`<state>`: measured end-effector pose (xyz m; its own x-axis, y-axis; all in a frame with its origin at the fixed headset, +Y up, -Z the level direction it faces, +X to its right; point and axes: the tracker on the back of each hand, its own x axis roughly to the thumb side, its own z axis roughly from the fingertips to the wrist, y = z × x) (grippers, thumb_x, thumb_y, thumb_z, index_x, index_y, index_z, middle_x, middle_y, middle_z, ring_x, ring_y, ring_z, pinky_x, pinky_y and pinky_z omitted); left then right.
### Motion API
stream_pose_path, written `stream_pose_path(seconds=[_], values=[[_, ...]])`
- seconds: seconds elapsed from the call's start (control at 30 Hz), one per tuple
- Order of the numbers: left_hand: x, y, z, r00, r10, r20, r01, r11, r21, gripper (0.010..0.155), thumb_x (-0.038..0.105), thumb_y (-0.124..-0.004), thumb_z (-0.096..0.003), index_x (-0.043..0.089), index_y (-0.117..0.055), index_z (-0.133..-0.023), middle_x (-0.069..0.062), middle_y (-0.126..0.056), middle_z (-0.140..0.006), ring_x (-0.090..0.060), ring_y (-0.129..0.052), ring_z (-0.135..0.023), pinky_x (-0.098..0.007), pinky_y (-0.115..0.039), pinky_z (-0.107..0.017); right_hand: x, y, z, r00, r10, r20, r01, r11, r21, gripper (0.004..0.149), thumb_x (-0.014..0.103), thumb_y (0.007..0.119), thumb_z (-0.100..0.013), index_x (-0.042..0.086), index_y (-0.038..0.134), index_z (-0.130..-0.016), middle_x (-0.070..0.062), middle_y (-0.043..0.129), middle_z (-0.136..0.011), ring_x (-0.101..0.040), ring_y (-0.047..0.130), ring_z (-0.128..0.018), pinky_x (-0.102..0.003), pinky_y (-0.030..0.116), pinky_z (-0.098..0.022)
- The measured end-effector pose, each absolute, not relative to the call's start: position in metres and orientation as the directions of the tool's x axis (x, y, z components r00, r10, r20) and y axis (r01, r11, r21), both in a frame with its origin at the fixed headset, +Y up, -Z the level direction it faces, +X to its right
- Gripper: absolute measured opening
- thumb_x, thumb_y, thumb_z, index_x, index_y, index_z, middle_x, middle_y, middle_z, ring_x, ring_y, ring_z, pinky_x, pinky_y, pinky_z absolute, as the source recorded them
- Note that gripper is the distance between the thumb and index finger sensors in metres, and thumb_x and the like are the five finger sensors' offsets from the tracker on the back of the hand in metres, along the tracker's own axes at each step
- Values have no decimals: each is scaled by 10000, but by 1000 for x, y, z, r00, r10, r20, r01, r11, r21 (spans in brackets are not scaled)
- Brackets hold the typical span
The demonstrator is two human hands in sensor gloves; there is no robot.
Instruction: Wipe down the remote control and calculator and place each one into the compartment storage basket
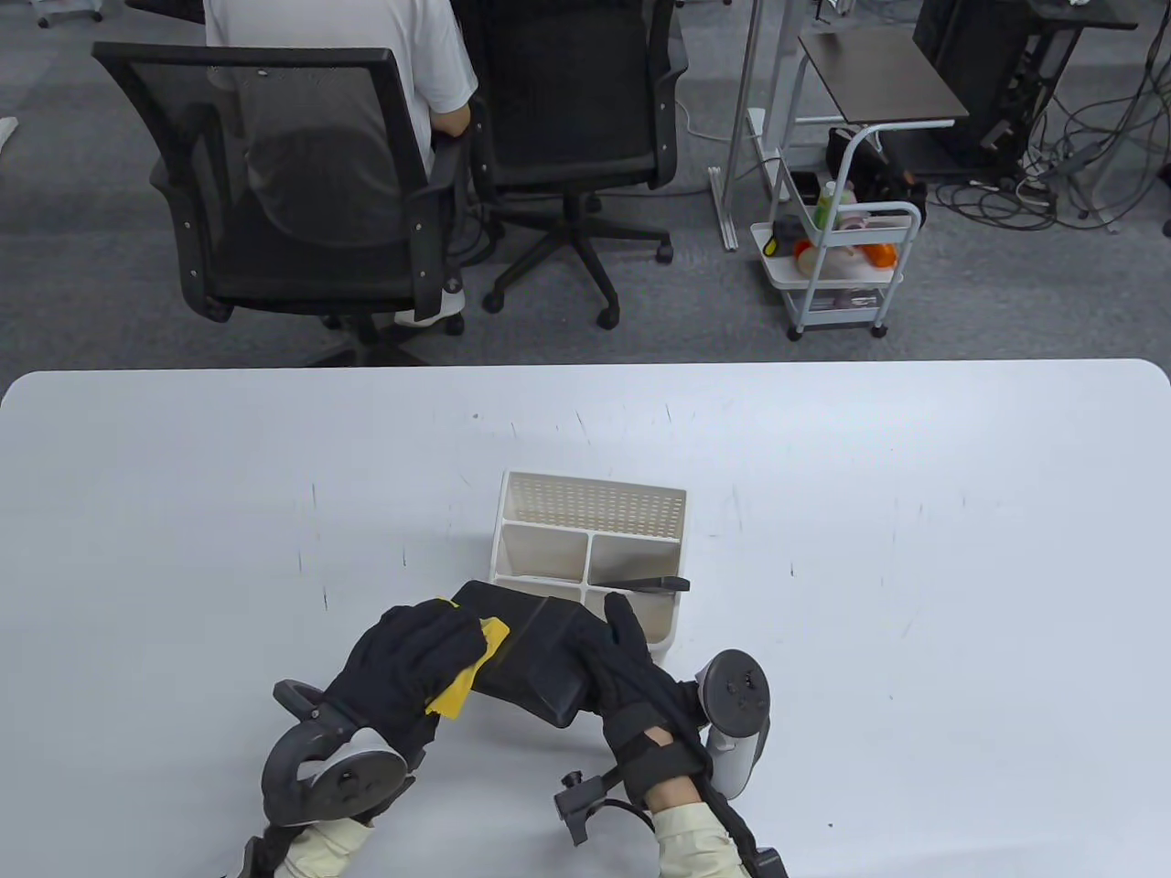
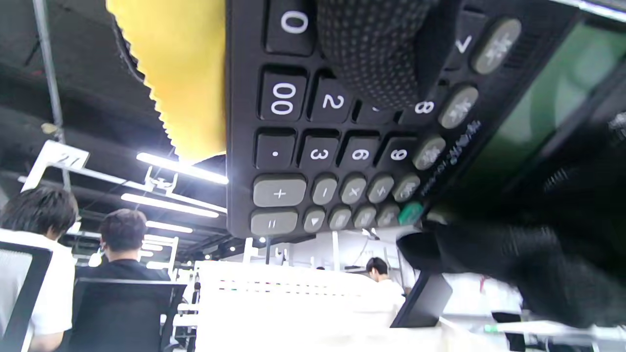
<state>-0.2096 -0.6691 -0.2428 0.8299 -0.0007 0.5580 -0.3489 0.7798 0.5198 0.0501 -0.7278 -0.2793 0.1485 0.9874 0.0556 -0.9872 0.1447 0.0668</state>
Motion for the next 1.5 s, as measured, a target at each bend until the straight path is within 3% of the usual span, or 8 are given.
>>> stream_pose_path(seconds=[0.13,0.23,0.3,0.5,0.6,0.9,1.07,1.5], values=[[-203,-676,-245,822,-13,569,-321,815,483,547,299,-853,-469,397,-640,-962,61,-781,-1046,-288,-830,-978,-553,-728,-678,52,-726,-278,285,957,43,-958,284,35,796,251,703,-586,-180,216,-1044,-305,845,-801,-319,1024,-602,-423,926,-401],[-201,-679,-249,841,-5,541,-275,857,436,597,379,-822,-490,399,-583,-1037,-4,-616,-1144,-333,-626,-1066,-605,-613,-720,56,-721,-278,252,962,104,-968,252,15,775,236,693,-586,-155,218,-1058,-285,830,-820,-329,1008,-603,-417,919,-403],[-201,-681,-250,863,-42,503,-213,872,440,633,428,-782,-505,398,-507,-1074,41,-539,-1165,-304,-586,-1065,-592,-588,-732,60,-718,-277,243,959,143,-970,245,1,765,240,687,-589,-135,224,-1069,-276,827,-827,-324,1003,-606,-413,914,-407],[-195,-683,-247,811,12,585,-289,878,383,582,457,-646,-540,359,-502,-1095,15,-549,-1184,-334,-570,-1103,-611,-564,-743,68,-717,-276,255,950,182,-960,271,-69,727,253,680,-596,-75,267,-1097,-262,833,-833,-325,995,-605,-414,905,-409],[-185,-684,-242,762,-47,646,-281,874,396,581,448,-609,-544,328,-487,-1100,-28,-558,-1175,-351,-594,-1092,-586,-601,-738,69,-720,-276,252,952,176,-960,269,-83,713,261,671,-600,-59,281,-1104,-255,833,-836,-324,991,-605,-414,902,-408],[-188,-685,-246,825,-149,546,-140,881,451,591,434,-575,-548,269,-476,-1106,-80,-557,-1170,-397,-632,-1067,-594,-609,-728,77,-718,-275,238,956,174,-955,263,-140,686,266,648,-603,-59,315,-1107,-243,858,-817,-305,1006,-574,-391,912,-383],[-180,-684,-238,769,-188,611,-161,868,469,588,446,-560,-543,256,-510,-1097,-65,-601,-1153,-369,-638,-1072,-595,-612,-728,77,-721,-275,234,958,165,-953,259,-154,683,270,642,-605,-55,315,-1109,-241,857,-817,-303,1005,-573,-388,912,-381],[-194,-683,-247,793,6,609,-283,889,360,591,440,-533,-542,215,-553,-1088,-112,-590,-1146,-408,-632,-1063,-586,-613,-730,76,-716,-276,201,965,169,-969,221,-109,671,270,641,-601,-60,354,-1110,-236,887,-784,-287,1025,-524,-371,919,-348]])
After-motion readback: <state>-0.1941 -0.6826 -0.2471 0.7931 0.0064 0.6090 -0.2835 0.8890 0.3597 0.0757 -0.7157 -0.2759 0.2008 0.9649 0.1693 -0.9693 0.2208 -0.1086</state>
